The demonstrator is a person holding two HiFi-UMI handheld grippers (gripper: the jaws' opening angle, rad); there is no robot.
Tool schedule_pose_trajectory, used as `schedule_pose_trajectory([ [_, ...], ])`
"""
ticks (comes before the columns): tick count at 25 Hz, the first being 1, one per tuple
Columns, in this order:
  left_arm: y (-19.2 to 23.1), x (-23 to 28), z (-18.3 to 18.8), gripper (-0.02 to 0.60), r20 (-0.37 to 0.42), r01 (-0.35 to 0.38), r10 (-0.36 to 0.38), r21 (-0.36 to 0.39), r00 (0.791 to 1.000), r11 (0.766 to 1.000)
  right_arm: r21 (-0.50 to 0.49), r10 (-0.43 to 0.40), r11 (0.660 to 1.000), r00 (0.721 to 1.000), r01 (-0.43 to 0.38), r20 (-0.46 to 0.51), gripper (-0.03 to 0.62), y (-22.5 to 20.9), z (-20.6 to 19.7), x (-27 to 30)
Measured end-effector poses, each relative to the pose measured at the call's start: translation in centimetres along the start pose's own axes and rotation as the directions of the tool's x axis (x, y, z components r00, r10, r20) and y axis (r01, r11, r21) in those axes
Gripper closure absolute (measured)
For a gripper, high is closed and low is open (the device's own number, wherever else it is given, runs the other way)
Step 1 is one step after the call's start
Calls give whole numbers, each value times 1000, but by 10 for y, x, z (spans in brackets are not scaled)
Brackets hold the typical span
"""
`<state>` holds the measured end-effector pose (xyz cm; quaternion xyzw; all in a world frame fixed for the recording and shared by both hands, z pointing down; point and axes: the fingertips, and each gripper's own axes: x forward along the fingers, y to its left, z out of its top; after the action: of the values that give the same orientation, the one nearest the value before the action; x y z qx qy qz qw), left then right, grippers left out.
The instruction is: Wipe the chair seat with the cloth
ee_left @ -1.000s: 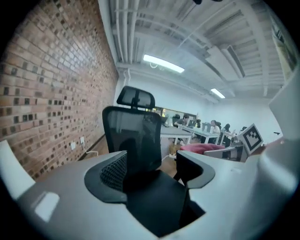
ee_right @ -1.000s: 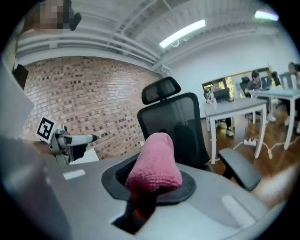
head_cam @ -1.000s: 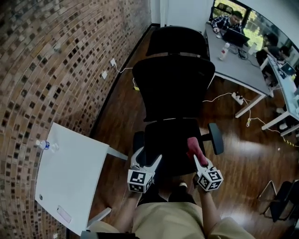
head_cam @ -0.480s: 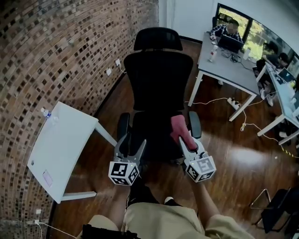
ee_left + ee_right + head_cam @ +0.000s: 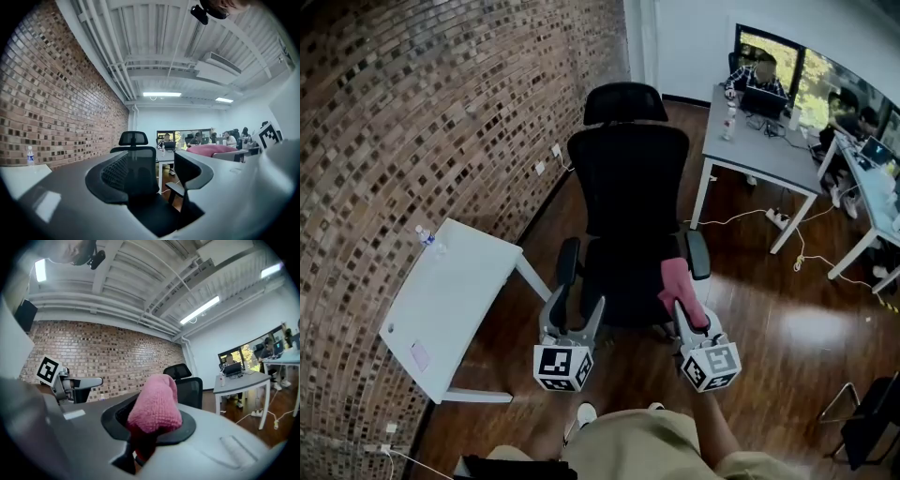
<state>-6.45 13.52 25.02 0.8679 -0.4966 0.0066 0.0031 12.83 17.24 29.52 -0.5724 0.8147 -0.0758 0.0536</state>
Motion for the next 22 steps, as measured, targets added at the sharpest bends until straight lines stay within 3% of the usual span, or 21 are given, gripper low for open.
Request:
schedule_pose_trajectory([
  [3, 13, -18, 0, 288, 6, -11, 11, -19, 1000, 1000, -27, -51, 998, 998, 50, -27, 531, 17, 0, -5],
  [8, 40, -49, 8, 298, 33, -14, 16, -74, 999, 997, -56, -52, 997, 999, 52, 11, 531, 57, 12, 3],
  [13, 59, -64, 17, 302, 57, -23, 24, -25, 998, 999, -107, -70, 992, 997, 73, 34, 531, 81, 24, 11],
  [22, 57, -63, 13, 302, 51, 13, -11, -47, 999, 999, -124, -100, 987, 994, 105, 47, 531, 87, 34, 9],
])
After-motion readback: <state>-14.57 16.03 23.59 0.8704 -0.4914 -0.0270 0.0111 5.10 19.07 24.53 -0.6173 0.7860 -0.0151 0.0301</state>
